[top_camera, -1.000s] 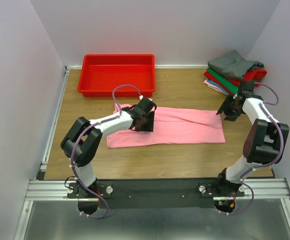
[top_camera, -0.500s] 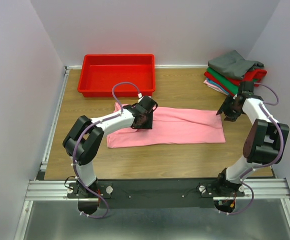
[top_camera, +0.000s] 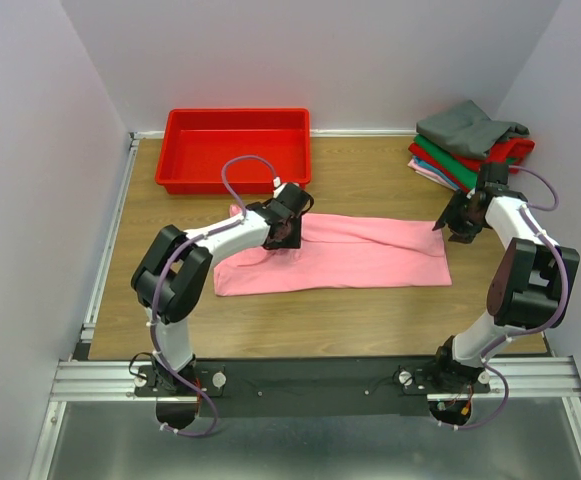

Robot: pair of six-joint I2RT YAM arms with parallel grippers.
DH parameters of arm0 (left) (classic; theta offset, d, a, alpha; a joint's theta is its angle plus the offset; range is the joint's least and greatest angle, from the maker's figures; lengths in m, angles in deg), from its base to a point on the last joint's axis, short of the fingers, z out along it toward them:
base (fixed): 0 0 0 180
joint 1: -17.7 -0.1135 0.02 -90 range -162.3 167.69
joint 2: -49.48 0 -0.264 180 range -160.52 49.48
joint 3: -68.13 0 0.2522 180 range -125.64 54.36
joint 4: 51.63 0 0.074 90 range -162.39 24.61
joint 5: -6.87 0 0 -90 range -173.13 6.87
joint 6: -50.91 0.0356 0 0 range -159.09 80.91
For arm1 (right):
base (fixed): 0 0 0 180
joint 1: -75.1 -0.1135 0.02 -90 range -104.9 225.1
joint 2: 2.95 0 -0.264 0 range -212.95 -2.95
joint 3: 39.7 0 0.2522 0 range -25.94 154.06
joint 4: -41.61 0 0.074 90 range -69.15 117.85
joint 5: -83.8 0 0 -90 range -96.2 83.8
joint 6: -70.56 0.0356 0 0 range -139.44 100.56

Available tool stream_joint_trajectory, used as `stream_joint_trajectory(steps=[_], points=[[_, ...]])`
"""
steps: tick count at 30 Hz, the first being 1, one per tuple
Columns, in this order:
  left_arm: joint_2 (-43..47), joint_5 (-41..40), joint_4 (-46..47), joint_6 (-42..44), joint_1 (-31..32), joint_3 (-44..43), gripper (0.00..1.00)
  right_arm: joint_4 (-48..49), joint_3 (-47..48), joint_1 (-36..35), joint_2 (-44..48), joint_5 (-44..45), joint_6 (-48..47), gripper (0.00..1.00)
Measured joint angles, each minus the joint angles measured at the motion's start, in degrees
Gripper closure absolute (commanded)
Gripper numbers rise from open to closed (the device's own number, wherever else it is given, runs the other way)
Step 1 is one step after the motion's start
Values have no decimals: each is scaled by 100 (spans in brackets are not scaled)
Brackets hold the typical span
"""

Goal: Fold and stack the t-shirts
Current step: Fold the tshirt

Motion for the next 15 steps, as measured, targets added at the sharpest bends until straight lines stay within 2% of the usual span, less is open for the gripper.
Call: stream_joint_trajectory(steps=[8, 15], points=[[-170, -92, -17, 138, -7, -140, 60, 0, -24, 0, 0, 2, 2, 41], [-170, -175, -55, 186, -7, -76, 62, 0, -28, 0, 0, 2, 4, 41]])
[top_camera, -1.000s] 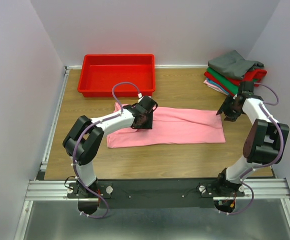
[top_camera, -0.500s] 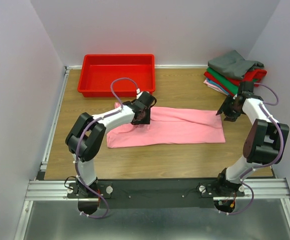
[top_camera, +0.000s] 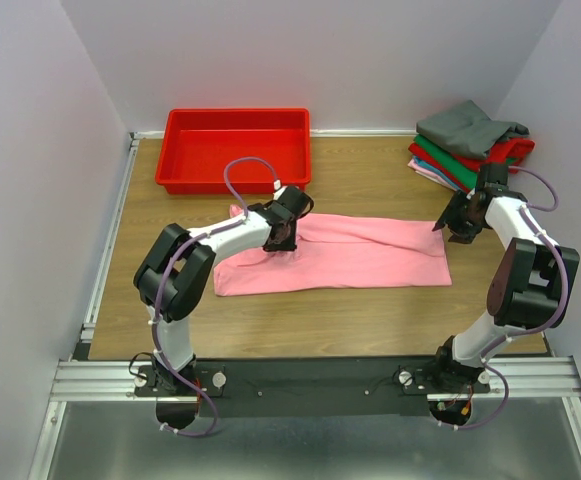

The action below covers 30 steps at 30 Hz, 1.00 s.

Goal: Fold and stack the t-shirts
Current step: Fold the tshirt

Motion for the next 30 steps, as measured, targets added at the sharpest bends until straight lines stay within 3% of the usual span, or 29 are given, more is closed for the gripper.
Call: stream_joint_trajectory(steps=[15, 18, 24, 25, 30], points=[[17, -79, -116, 11, 42, 262, 64, 0, -42, 0, 0, 0, 0, 41], [13, -103, -122, 35, 44, 238, 78, -2, -42, 0, 0, 0, 0, 41], [-31, -131, -122, 98, 44, 186, 93, 0, -63, 0, 0, 13, 0, 41], [-37, -133, -125, 118, 44, 186, 100, -2, -81, 0, 0, 33, 0, 41], [-39, -131, -153, 149, 46, 173, 100, -2, -162, 0, 13, 114, 0, 41]])
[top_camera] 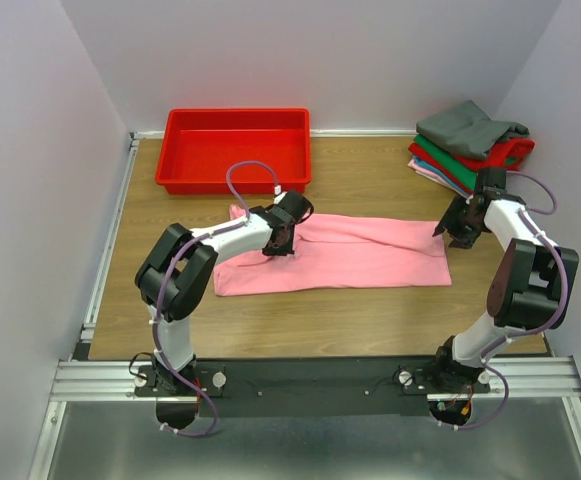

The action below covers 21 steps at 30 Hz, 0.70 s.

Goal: Fold and stack the t-shirts
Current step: Fold the tshirt

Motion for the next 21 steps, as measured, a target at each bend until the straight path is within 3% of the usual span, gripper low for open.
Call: stream_joint_trajectory(steps=[16, 21], points=[[444, 260, -98, -48, 96, -50, 100, -20, -247, 0, 221, 166, -2, 41], [284, 247, -116, -50, 96, -90, 87, -22, -264, 0, 223, 166, -2, 41]])
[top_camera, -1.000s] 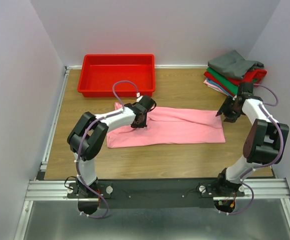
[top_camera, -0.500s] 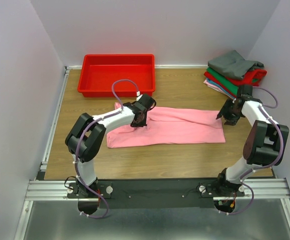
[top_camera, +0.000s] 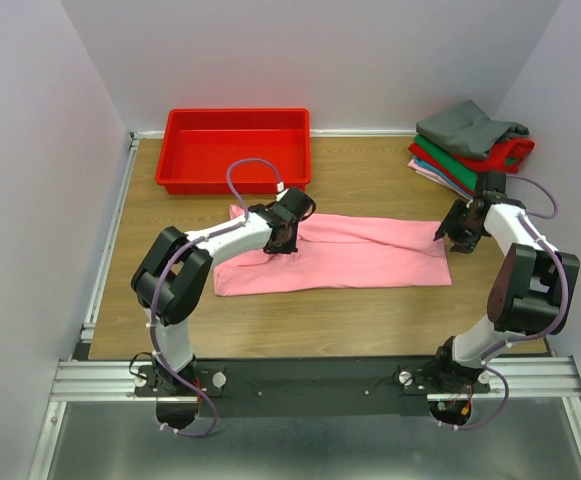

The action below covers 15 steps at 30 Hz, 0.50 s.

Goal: Fold and stack the t-shirts
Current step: Fold the tshirt

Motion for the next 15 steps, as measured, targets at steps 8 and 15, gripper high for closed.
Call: stream_joint_trajectory(steps=[8, 15], points=[[-256, -249, -63, -83, -2, -205, 69, 0, 0, 0, 0, -2, 0, 41], [-496, -367, -81, -83, -2, -326, 69, 0, 0, 0, 0, -2, 0, 41]])
